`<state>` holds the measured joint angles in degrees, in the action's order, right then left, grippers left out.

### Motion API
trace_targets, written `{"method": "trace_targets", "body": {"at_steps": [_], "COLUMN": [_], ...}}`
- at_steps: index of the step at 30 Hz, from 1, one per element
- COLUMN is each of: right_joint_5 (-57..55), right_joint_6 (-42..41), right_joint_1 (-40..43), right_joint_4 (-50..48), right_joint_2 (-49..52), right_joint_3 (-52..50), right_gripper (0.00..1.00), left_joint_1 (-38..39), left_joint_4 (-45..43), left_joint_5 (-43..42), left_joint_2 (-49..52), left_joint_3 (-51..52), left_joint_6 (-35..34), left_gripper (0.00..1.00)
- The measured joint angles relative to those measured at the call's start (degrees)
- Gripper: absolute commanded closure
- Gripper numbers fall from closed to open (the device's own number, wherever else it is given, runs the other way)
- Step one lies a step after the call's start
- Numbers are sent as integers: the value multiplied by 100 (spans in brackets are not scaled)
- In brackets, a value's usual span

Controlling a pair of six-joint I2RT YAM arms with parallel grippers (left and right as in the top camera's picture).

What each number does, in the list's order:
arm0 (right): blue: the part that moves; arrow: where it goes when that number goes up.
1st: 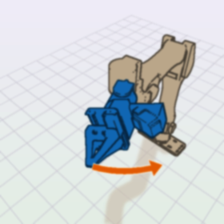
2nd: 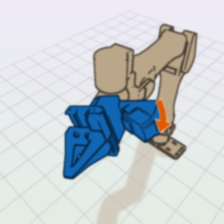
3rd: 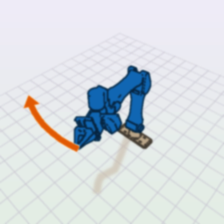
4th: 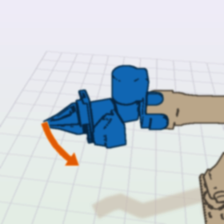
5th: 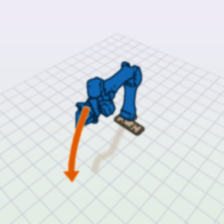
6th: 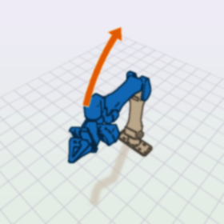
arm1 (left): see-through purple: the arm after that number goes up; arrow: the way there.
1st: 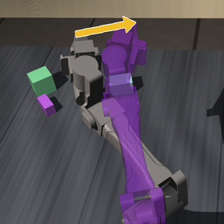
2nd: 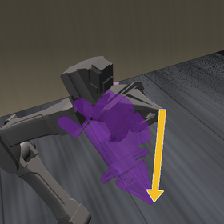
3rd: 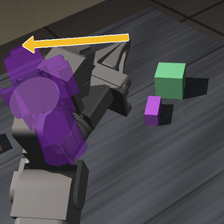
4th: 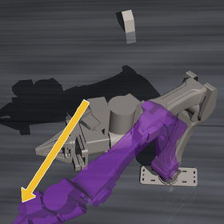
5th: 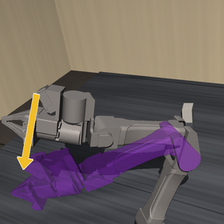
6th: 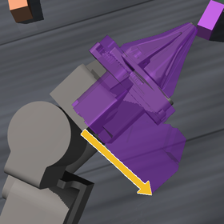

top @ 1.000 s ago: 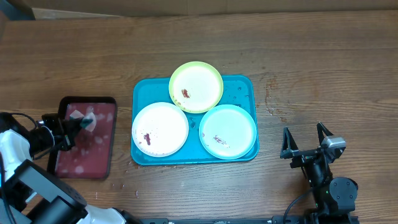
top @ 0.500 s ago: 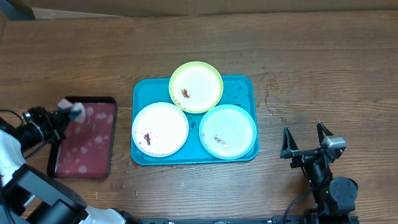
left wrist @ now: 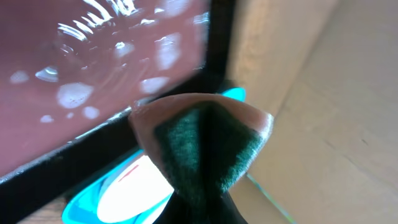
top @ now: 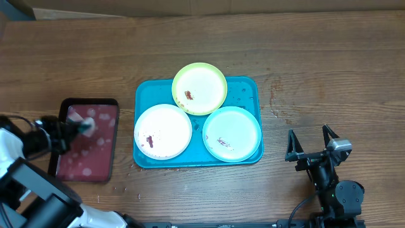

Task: Clean dirty plates on tray and stack at the side
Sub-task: 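Lift the wet sponge with the left gripper above the pink tray, then carry the sponge with the left gripper onto the left white plate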

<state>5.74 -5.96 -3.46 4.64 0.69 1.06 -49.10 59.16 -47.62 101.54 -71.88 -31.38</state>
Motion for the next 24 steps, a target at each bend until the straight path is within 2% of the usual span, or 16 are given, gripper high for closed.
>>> {"method": "trace_targets", "body": {"at_steps": [4, 8, 13, 17, 24], "right_joint_5": [0, 2, -2, 2, 0], "right_joint_6": [2, 4, 4, 0, 2], "right_joint_1": [0, 0, 0, 0, -2], "right_joint_4": [-2, -2, -2, 0, 2], "right_joint_2": [0, 0, 0, 0, 0], "right_joint_3": [0, 0, 0, 0, 0], "right_gripper": [0, 0, 0, 0, 0], "left_joint_1": [31, 345, 863, 914, 986], "left_joint_4": [35, 17, -109, 111, 1333], "left_joint_5": [337, 1073, 1878, 2087, 2155], "left_joint_2": [-549, -852, -295, -33, -476], "left_joint_3": [-763, -741, -48, -48, -1943], "left_joint_6": [42, 0, 9, 142, 592], "left_gripper": [96, 96, 96, 96, 96]}}
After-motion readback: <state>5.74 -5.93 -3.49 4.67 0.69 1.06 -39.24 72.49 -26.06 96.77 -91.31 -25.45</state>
